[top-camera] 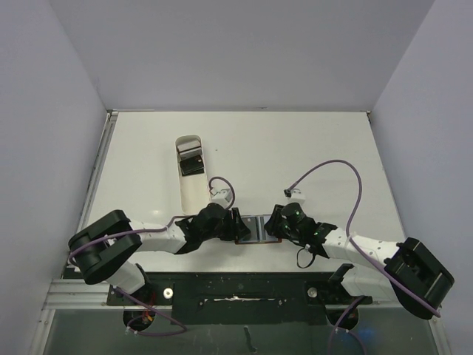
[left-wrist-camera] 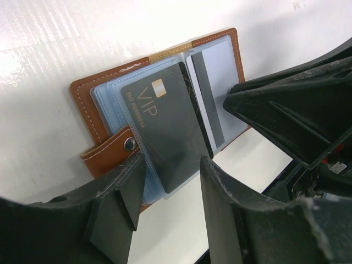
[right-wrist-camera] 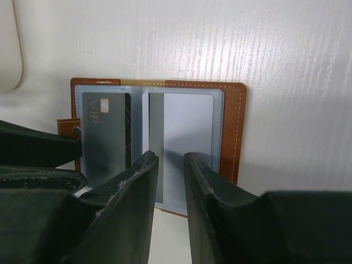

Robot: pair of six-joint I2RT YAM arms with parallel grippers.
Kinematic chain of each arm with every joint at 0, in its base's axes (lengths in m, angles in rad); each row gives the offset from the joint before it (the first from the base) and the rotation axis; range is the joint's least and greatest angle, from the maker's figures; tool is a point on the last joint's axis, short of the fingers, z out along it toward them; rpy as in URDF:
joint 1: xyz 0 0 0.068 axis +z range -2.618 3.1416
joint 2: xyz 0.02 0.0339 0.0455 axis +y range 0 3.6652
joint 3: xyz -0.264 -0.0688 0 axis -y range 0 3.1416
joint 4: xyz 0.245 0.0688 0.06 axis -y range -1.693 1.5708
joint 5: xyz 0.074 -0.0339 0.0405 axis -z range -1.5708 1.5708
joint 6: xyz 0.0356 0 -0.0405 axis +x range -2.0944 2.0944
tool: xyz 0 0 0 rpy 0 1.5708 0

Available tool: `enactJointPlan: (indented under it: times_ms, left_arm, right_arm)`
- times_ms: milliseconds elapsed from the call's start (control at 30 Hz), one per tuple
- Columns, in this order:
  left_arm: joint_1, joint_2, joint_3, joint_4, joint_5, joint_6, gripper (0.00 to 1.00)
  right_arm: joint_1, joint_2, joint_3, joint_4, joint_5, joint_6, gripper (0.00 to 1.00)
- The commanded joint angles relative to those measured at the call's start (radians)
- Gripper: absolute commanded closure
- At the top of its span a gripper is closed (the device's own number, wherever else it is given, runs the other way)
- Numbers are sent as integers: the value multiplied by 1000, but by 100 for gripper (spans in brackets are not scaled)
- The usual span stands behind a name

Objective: Put the credit cards into the card holder
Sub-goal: Turn over the card slot in the card holder.

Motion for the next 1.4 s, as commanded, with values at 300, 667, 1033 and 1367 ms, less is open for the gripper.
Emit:
enactJointPlan:
  times_ms: [300, 667, 1033, 1367]
  left_arm:
    - [-5, -4, 70, 142, 73, -33, 60]
    - [-11, 53, 122, 240, 138, -42, 61]
    - [-13, 107, 188, 230, 159, -12, 62]
    - [3, 85, 261, 83, 135, 91, 62]
  right_arm:
    - [21, 27, -36, 62, 17, 32, 72]
    - [34, 39, -46, 84, 19, 47, 72]
    - [41, -81, 18, -123, 150, 54, 72]
    - [43, -346, 28, -333, 266, 84, 64]
